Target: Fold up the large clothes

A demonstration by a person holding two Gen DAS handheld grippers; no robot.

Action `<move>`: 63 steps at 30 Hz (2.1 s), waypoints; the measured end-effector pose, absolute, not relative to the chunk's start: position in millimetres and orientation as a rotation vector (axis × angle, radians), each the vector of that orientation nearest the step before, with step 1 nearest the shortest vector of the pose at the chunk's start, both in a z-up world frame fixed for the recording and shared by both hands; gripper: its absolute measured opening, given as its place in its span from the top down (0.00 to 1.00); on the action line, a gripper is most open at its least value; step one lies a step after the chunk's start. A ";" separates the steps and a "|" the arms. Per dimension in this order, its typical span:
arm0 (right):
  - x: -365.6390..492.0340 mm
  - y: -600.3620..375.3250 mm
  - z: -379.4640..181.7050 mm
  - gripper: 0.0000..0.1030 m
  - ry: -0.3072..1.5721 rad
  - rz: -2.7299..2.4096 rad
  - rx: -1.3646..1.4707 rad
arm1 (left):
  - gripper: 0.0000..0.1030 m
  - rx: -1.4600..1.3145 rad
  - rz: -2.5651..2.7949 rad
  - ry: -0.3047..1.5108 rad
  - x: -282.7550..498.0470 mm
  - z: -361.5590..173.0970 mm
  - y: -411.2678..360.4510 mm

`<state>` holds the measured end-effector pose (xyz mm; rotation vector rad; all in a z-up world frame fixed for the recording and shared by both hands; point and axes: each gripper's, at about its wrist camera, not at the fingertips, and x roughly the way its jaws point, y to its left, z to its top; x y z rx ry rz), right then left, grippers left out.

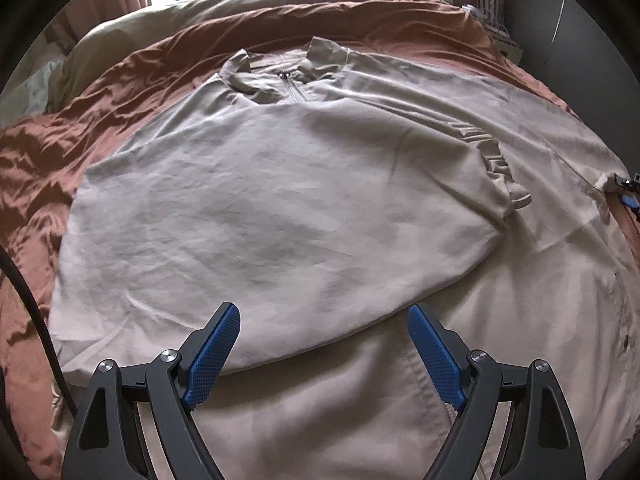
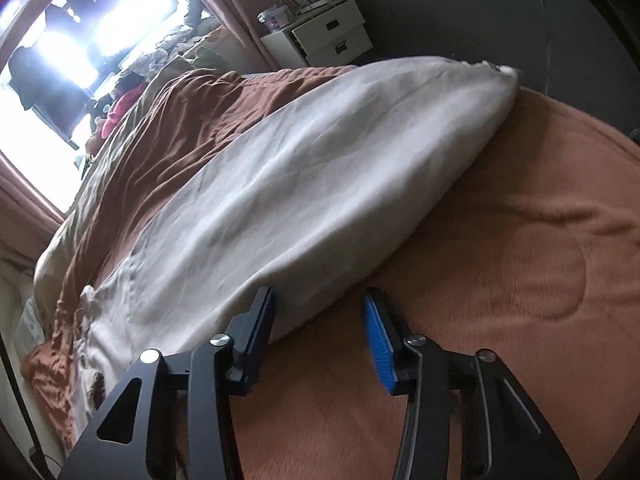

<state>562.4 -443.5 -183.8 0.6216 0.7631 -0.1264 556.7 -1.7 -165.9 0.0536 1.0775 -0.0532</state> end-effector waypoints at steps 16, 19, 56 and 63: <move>532.3 -388.8 -91.6 1.00 0.598 -0.054 0.438 | 0.15 -0.006 -0.051 1.070 544.3 -165.0 19.8; 520.4 -362.6 -66.8 1.00 0.571 0.002 0.390 | 0.15 -0.022 -0.050 1.058 537.5 -158.7 27.2; 558.9 -163.5 -110.0 0.52 0.911 0.361 0.213 | 0.15 -0.114 -0.020 1.031 504.7 -153.5 102.4; 554.3 -250.1 -76.3 0.36 0.819 0.270 0.310 | 0.15 -0.120 -0.025 1.019 502.4 -144.3 96.2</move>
